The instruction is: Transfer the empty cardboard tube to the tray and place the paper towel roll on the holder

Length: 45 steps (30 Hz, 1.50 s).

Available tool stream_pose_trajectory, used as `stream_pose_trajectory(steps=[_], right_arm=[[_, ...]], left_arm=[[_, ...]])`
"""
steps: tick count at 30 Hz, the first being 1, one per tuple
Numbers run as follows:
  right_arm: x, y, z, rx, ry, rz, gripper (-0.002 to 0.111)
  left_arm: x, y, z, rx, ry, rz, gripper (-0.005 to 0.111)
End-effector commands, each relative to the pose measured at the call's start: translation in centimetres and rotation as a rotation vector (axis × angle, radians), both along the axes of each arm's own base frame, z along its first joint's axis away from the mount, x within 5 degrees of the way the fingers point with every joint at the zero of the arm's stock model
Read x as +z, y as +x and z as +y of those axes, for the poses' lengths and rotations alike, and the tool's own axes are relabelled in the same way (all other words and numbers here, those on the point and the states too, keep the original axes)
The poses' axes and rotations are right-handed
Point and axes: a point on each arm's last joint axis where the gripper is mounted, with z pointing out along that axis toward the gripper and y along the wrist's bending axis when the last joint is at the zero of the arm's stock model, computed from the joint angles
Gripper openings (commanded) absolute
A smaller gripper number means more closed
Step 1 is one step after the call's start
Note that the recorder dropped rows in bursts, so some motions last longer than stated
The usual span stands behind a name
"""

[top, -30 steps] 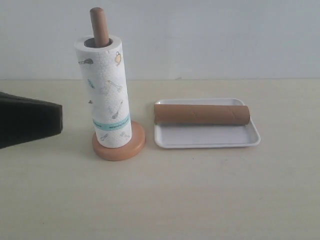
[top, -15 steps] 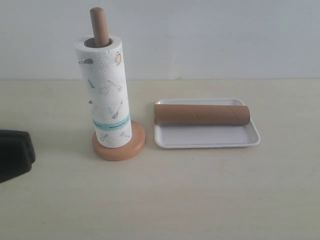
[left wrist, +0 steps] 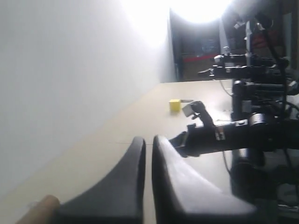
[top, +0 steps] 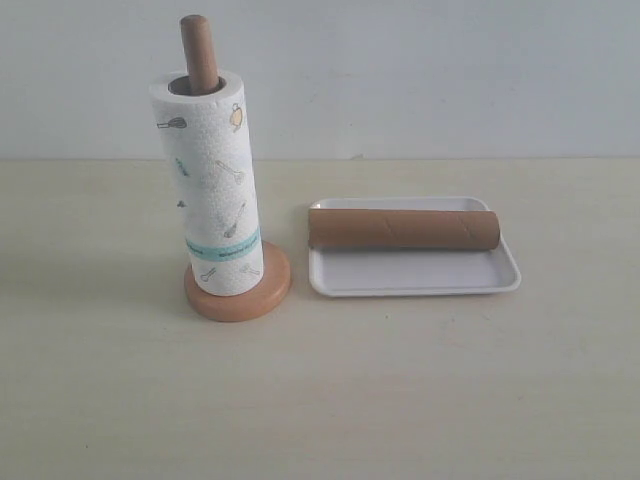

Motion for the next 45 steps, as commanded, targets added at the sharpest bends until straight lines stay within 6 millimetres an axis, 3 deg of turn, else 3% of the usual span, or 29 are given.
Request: stream_pose_trajectory(steps=[1,7,11,18,24,30,34,40,45], right_arm=[[0.1,0.0,0.0,-0.007,-0.006,-0.014,0.0],[0.1,0.0,0.0,-0.007,-0.006,-0.014,0.0],[0.1,0.0,0.0,-0.007,-0.006,-0.014,0.0],[0.1,0.0,0.0,-0.007,-0.006,-0.014,0.0],[0.1,0.0,0.0,-0.007,-0.006,-0.016,0.0],[0.1,0.0,0.0,-0.007,-0.006,-0.013,0.0],[0.1,0.0,-0.1,-0.007,-0.006,-0.01,0.0],[0.1,0.0,-0.1,-0.007,-0.006,-0.01,0.0],[0.1,0.0,-0.1,-0.007,-0.006,-0.01,0.0]], left_arm=[[0.7,0.0,0.8,0.18,-0.014,-0.155,0.005],[1.5,1.0,2.9,0.534,-0.037,-0.295,0.005],[1.9,1.9,5.0,0.791,-0.093,-0.28,0.005],[0.8,0.5,8.4,1.102,-0.332,-0.207,0.005],[-1.2,1.2,9.5,1.12,-0.617,0.062,0.005],[-2.0,1.7,9.0,0.943,-0.849,0.282,0.005],[-1.8,1.6,7.9,0.86,-0.752,0.242,0.005],[-2.8,1.7,6.4,0.849,-0.392,0.077,0.005],[-5.3,3.0,7.6,0.996,-0.417,0.187,0.005]])
